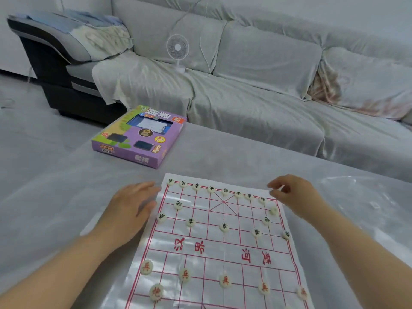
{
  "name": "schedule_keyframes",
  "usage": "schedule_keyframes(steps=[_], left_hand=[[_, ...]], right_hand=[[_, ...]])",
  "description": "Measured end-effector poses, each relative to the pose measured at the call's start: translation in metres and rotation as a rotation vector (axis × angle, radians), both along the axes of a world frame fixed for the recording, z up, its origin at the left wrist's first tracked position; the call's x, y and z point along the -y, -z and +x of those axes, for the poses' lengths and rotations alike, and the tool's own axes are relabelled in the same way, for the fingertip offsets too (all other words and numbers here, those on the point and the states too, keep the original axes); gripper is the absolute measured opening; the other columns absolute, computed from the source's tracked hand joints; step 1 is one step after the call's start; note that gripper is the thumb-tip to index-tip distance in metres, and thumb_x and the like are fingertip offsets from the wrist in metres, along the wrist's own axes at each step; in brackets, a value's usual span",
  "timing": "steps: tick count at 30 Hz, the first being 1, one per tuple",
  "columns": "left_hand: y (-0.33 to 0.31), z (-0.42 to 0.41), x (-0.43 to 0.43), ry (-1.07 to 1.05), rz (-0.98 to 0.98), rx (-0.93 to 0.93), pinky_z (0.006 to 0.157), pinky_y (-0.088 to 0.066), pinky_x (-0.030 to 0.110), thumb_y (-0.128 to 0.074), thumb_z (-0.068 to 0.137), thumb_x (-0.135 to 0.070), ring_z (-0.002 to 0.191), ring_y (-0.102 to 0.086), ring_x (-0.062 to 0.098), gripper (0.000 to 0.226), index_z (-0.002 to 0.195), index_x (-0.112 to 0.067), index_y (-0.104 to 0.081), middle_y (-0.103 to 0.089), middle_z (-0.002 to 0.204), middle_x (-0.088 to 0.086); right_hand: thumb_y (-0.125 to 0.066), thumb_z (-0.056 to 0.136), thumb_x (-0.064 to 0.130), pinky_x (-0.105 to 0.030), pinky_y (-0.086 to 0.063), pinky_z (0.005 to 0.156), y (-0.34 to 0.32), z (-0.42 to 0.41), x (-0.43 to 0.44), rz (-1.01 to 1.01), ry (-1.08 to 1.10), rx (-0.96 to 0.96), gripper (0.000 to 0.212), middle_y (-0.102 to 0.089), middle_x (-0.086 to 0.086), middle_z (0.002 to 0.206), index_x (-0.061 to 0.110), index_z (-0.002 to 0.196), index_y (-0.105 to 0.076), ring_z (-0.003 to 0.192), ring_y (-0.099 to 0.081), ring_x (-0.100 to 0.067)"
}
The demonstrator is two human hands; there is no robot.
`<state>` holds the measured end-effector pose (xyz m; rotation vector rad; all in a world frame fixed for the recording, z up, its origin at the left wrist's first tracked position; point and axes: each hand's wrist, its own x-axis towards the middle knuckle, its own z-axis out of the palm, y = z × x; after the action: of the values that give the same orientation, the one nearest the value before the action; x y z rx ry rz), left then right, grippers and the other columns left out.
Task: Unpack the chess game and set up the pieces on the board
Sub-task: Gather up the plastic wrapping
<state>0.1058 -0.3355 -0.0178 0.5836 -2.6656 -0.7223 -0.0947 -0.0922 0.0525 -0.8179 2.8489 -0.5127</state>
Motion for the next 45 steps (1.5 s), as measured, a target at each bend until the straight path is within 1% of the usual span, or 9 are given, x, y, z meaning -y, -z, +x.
schedule_keyframes(steps=[3,10,17,21,23,26,29,36,45], left_hand=[[-0.003,-0.003,-0.037,0.087,-0.031,0.025,0.103,-0.03,0.038,-0.039,0.086,-0.036,0.121,-0.047,0.028,0.046,0.12,-0.013,-0.059,-0.052,0.132,0.006],[0.001,0.01,-0.043,-0.111,0.248,-0.042,0.102,-0.022,0.024,-0.037,0.094,-0.004,0.128,-0.037,0.025,0.036,0.128,-0.005,-0.048,-0.044,0.137,0.012],[0.016,0.016,-0.037,-0.197,0.212,0.014,0.104,-0.025,0.032,-0.038,0.095,-0.009,0.127,-0.039,0.029,0.035,0.127,-0.006,-0.05,-0.048,0.135,0.012],[0.019,0.014,-0.035,-0.196,0.173,0.046,0.104,-0.027,0.035,-0.039,0.094,-0.011,0.126,-0.04,0.029,0.035,0.127,-0.009,-0.051,-0.048,0.134,0.011],[0.019,0.013,-0.034,-0.199,0.159,0.06,0.104,-0.027,0.036,-0.039,0.094,-0.011,0.125,-0.04,0.029,0.035,0.127,-0.009,-0.051,-0.049,0.134,0.011],[0.02,0.012,-0.035,-0.198,0.156,0.049,0.103,-0.027,0.036,-0.039,0.094,-0.009,0.125,-0.04,0.03,0.034,0.126,-0.008,-0.052,-0.049,0.133,0.012],[0.019,0.011,-0.036,-0.198,0.155,0.043,0.101,-0.028,0.037,-0.039,0.094,-0.008,0.124,-0.04,0.031,0.034,0.126,-0.008,-0.052,-0.05,0.133,0.013],[0.018,0.012,-0.037,-0.193,0.146,0.064,0.102,-0.028,0.039,-0.039,0.094,-0.009,0.124,-0.04,0.032,0.034,0.126,-0.007,-0.052,-0.049,0.133,0.014],[0.021,0.011,-0.035,-0.195,0.148,0.083,0.101,-0.03,0.042,-0.039,0.094,-0.011,0.123,-0.041,0.032,0.035,0.127,-0.009,-0.051,-0.05,0.132,0.012]], right_hand=[[-0.056,0.088,0.013,-0.021,-0.034,0.073,0.007,0.002,-0.044,0.028,0.112,0.067,0.022,-0.057,0.0,0.098,0.011,0.107,-0.065,0.083,-0.048,-0.01],[-0.053,0.088,0.011,-0.018,-0.033,0.076,0.029,0.005,-0.06,0.025,0.119,0.093,0.028,-0.059,-0.004,0.117,0.012,0.115,-0.061,0.097,-0.053,-0.018],[-0.05,0.089,0.015,-0.026,-0.04,0.087,0.046,-0.012,-0.03,0.223,0.03,0.043,0.033,-0.051,-0.006,0.124,0.014,0.122,-0.055,0.11,-0.052,-0.021],[-0.046,0.09,0.014,-0.025,-0.04,0.086,0.053,-0.019,-0.026,0.193,0.047,0.033,0.03,-0.054,-0.006,0.121,0.011,0.118,-0.056,0.11,-0.052,-0.021],[-0.045,0.091,0.014,-0.027,-0.042,0.083,0.053,-0.023,-0.026,0.128,0.082,0.046,0.026,-0.06,-0.008,0.114,0.007,0.11,-0.061,0.103,-0.055,-0.023],[-0.047,0.089,0.01,-0.028,-0.04,0.064,0.054,-0.033,-0.03,-0.062,0.188,0.18,0.026,-0.062,-0.022,0.084,-0.008,0.098,-0.062,0.067,-0.051,-0.024],[-0.05,0.09,0.013,-0.021,-0.035,0.054,0.053,-0.039,-0.036,-0.168,0.281,0.326,0.024,-0.052,-0.004,0.063,-0.004,0.098,-0.064,0.055,-0.043,-0.015],[-0.053,0.089,0.014,-0.021,-0.034,0.08,0.061,-0.034,-0.049,-0.073,0.128,0.16,0.031,-0.057,-0.008,0.115,0.013,0.12,-0.057,0.088,-0.045,-0.013],[-0.047,0.093,0.016,-0.023,-0.037,0.082,0.064,-0.042,-0.037,0.025,0.111,0.059,0.029,-0.053,-0.01,0.117,0.014,0.12,-0.057,0.104,-0.053,-0.024]])
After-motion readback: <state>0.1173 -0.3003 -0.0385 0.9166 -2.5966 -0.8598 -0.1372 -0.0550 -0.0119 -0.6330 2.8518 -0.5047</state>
